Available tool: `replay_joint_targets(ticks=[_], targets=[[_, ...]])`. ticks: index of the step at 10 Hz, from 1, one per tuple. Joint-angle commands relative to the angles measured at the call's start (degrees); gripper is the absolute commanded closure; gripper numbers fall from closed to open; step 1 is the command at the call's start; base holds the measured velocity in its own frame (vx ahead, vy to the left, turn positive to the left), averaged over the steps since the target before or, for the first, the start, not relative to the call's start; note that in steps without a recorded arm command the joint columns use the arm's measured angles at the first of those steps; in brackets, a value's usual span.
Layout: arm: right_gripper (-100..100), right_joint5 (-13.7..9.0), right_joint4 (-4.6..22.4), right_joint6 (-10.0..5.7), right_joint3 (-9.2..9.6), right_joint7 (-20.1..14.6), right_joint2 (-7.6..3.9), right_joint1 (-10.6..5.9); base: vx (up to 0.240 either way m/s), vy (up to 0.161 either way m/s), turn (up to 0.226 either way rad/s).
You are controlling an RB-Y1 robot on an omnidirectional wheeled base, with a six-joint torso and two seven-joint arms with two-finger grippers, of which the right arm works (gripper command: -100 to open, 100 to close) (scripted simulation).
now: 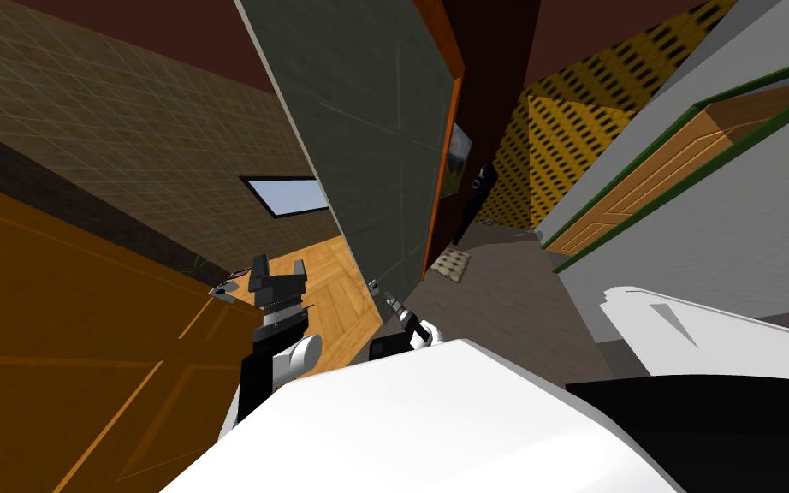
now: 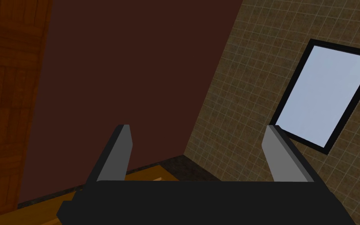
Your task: Push the door open
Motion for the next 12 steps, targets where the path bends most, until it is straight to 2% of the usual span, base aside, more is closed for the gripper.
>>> replay_joint_targets(ticks=[1, 5, 6, 7, 12], targets=[[-100, -0.01, 0.08, 0.18, -0.28, 0.12, -0.03, -0.08, 0.167, 0.136, 0.032], [-100, -0.08, 0.98, 0.12, -1.07, 0.35, 1.09, -0.44, 0.174, 0.145, 0.031], [-100, -0.07, 0.84, 0.14, -0.96, 0.32, 0.88, -0.39, 0.066, 0.056, -0.004], [100, -0.07, 0.84, 0.14, -0.96, 0.32, 0.88, -0.39, -0.012, -0.008, -0.007], [100, -0.07, 0.84, 0.14, -0.96, 0.32, 0.88, -0.39, -0.01, -0.009, 0.006]])
